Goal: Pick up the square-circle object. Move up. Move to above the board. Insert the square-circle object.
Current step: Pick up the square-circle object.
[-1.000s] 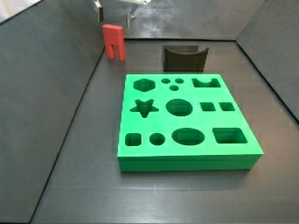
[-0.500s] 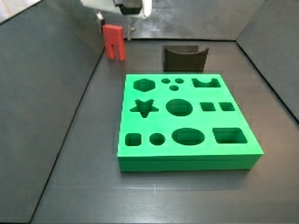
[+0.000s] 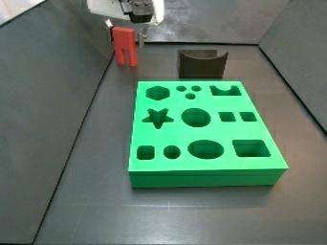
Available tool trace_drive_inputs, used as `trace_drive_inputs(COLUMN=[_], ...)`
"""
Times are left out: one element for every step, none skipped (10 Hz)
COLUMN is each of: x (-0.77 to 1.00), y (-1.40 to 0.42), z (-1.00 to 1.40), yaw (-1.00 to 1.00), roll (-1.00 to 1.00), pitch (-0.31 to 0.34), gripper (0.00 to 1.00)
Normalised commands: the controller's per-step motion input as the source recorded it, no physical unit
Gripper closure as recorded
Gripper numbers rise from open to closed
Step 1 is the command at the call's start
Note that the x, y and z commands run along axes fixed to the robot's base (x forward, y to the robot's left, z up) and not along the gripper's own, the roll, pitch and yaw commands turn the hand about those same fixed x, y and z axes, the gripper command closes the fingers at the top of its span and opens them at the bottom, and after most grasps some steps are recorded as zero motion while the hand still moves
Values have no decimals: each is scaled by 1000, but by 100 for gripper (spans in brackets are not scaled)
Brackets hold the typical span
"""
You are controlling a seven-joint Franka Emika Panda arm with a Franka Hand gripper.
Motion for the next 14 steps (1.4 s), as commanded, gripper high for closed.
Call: trace_drive_inputs(x=[0,0,0,23,0,0,0,0,0,0,0,0,0,0], y=[0,0,0,0,0,0,0,0,0,0,0,0,0,0], z=[-151,-114,-46,0,0,0,0,0,0,0,0,0,0,0], yaw=[0,-6,-34,-49,0,0,0,0,0,0,0,0,0,0], roll=[131,169,179,13,7,0,0,0,0,0,0,0,0,0], pitch=[-121,-84,-37,0,0,0,0,0,0,0,0,0,0,0], gripper=[0,0,0,0,0,0,100,100,100,100,100,100,100,100])
